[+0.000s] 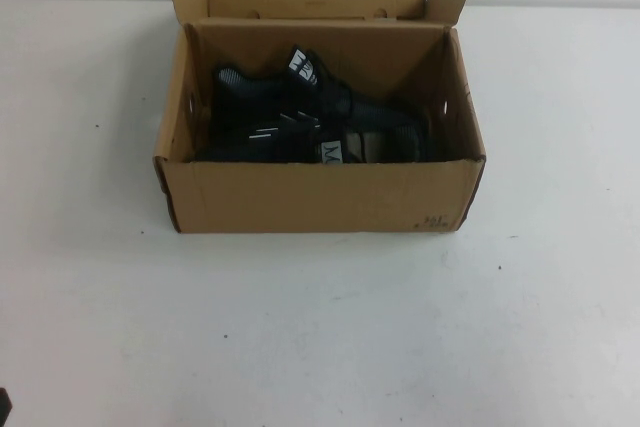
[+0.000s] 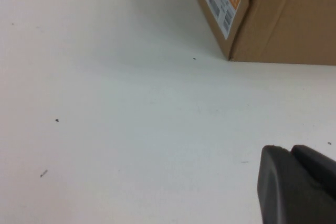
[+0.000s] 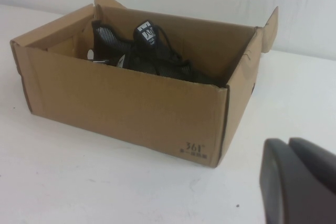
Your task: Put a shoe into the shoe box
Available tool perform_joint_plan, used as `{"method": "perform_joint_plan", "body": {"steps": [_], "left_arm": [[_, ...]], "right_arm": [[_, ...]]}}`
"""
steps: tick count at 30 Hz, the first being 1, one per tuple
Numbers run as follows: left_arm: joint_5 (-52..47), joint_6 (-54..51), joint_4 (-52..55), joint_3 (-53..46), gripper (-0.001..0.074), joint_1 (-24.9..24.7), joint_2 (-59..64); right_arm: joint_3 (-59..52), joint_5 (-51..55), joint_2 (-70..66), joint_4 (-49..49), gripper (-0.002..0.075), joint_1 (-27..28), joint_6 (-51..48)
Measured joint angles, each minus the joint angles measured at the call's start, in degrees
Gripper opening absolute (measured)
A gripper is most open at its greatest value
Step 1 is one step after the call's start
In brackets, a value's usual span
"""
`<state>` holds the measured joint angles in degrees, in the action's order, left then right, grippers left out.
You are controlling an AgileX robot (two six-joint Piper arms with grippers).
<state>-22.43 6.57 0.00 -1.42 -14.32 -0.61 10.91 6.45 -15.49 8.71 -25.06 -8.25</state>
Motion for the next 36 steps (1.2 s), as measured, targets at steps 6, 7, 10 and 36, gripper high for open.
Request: {"method": "perform_joint_plan", "body": {"steps": [6, 7, 10, 36], "left_arm": [[0.0, 0.0, 0.0, 0.0, -0.0001, -0.5, 0.0], [0.0, 0.0, 0.0, 0.0, -0.0001, -0.5, 0.0], [0.0, 0.0, 0.0, 0.0, -0.0001, -0.5, 0.0], [-0.1, 0.0, 0.0, 0.0, -0.0001, -0.5, 0.0]], "right_arm": [[0.0, 0.0, 0.0, 0.0, -0.0015, 0.0, 0.0], [0.0, 0.0, 0.0, 0.0, -0.0015, 0.0, 0.0], [0.0, 0.0, 0.0, 0.0, -0.0015, 0.0, 0.0], [0.0, 19.4, 15.8, -4.6, -0.0017, 28.0, 0.0]]}}
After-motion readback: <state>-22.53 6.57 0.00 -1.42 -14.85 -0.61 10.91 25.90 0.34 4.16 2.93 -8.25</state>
